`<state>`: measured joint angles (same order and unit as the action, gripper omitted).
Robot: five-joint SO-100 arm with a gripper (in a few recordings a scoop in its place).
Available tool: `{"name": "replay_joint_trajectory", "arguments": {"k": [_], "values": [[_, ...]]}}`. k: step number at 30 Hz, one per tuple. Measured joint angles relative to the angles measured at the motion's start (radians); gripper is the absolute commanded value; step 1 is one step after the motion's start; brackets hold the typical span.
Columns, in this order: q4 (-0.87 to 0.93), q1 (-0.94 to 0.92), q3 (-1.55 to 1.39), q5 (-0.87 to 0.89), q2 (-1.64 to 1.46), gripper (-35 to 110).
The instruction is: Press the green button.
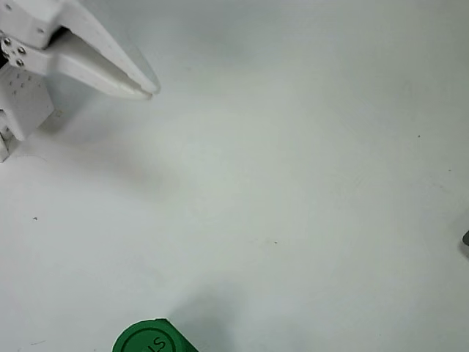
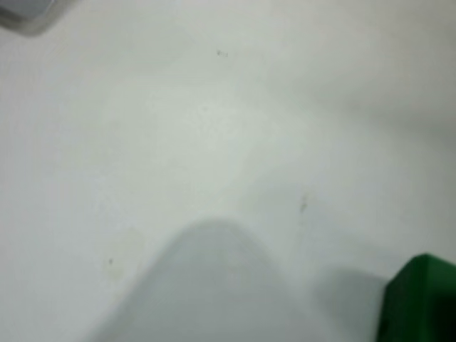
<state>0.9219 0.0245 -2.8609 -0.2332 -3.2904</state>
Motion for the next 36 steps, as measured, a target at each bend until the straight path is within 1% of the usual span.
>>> {"name": "replay_joint_trajectory", "arguments": {"k": [4,9,12,18,21,26,36], "values": [[-0.075,0.000,-0.172,0.032,0.005,0],[-0.080,0.000,-0.213,0.029,0.005,0],[-0.009,-0.021,-0.213,0.031,0.005,0],[0.242,-0.052,-0.213,0.069,0.003,0],[0.327,-0.052,-0.213,0.103,0.000,0],[0.359,-0.054,-0.213,0.117,-0.006,0],[0.360,-0.054,-0.213,0.117,-0.006,0]]}}
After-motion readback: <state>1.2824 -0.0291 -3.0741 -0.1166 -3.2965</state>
